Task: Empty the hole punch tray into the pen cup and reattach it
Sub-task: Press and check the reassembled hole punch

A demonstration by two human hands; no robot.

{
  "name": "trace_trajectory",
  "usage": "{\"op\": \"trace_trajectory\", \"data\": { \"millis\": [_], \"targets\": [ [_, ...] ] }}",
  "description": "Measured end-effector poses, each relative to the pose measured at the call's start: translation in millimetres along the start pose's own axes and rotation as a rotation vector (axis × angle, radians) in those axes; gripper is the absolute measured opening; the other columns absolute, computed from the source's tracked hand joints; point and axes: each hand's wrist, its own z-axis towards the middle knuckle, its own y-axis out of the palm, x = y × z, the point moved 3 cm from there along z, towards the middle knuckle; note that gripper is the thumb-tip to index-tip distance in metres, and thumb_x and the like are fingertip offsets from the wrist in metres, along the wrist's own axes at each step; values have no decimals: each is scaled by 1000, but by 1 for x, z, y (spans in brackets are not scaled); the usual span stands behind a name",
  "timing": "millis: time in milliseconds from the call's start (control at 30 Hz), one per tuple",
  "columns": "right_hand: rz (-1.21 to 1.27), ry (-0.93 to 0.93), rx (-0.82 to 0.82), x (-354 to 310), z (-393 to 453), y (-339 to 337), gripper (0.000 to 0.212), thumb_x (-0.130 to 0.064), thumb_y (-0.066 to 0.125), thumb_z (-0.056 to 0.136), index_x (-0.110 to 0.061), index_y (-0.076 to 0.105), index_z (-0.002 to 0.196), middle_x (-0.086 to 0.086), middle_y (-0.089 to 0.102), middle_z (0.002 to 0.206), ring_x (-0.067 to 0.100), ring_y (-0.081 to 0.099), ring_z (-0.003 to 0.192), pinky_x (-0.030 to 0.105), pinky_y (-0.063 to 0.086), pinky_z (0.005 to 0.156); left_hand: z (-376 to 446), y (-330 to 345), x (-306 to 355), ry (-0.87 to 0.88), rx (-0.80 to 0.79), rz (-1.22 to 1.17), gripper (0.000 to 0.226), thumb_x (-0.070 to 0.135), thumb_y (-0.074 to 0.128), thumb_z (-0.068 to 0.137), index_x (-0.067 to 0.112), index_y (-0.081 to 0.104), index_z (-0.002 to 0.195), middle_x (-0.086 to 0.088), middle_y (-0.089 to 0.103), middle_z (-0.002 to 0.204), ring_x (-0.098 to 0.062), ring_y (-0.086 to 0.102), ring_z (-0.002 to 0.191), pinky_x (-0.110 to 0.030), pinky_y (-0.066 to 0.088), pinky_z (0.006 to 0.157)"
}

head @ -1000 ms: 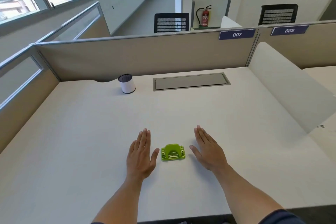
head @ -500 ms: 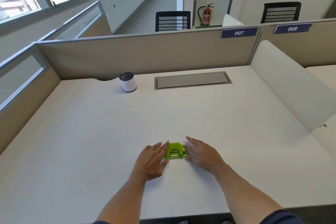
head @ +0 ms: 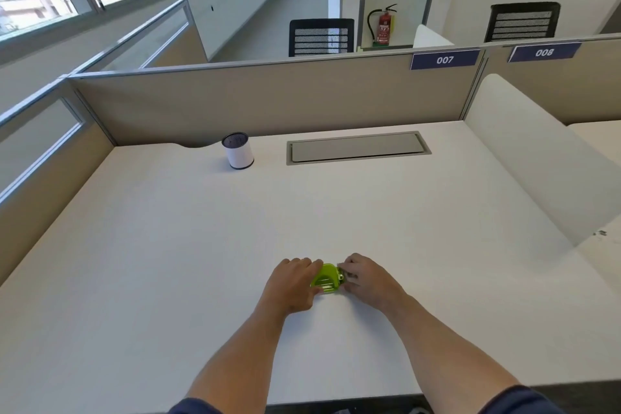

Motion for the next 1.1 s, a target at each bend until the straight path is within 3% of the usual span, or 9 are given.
{"op": "trace_trajectory", "data": {
  "millis": [100,200,400,633,733,800,967,1100],
  "targets": [
    [-21,7,-31,-2,4,-2,27,-20,73,86,-13,71,111,5,58,107,21,61,90,38,53,81,3,1,0,-4,0,-7,54,46,61,92,23,47,138,-3,65,118,-29,62,104,-36,44,85],
    [-149,26,-69,-8,13,-7,26,-25,72,84,-13,71,108,3,59,108,23,62,92,39,52,76,3,3,0,-23,-14,-45,55,46,63,90,23,48,138,-3,64,118,-29,61,105,-37,46,85],
    [-166,47,-102,-9,21,-7,25,-23,70,85,-14,70,109,4,58,112,24,63,93,39,54,80,6,-2,-12,-68,-94,-150,73,49,77,79,28,49,143,0,60,125,-24,58,114,-38,47,93],
    [19,89,-142,-5,25,-2,50,-27,84,76,-14,58,117,1,47,119,14,52,92,32,50,87,3,11,-17,-276,-94,-484,79,29,82,73,23,50,145,-5,50,130,-23,49,124,-39,48,102],
    [149,131,-133,0,20,-1,48,-24,83,73,-20,54,110,-5,54,107,10,53,80,22,45,70,4,11,-21,-331,-172,-715,64,11,69,80,15,55,142,-10,55,125,-26,60,113,-33,53,91],
    [233,150,-120,3,17,0,47,-21,82,72,-22,52,108,-6,63,94,8,57,73,20,46,65,3,8,-24,-362,-142,-860,48,8,63,77,10,68,125,-13,69,113,-30,67,104,-39,55,90],
    [407,141,-37,8,8,-1,45,-4,78,69,-17,61,109,-1,69,89,10,61,71,24,52,69,-3,14,-31,-455,-20,-944,23,3,67,86,9,77,105,-11,76,102,-26,69,101,-40,55,94],
    [645,163,-27,16,4,-6,29,-2,73,76,-9,74,104,10,75,93,13,67,78,27,55,75,-7,12,-30,-505,97,-1008,21,-2,71,81,13,78,94,-2,76,89,-17,67,82,-31,57,80]
  ]
}}
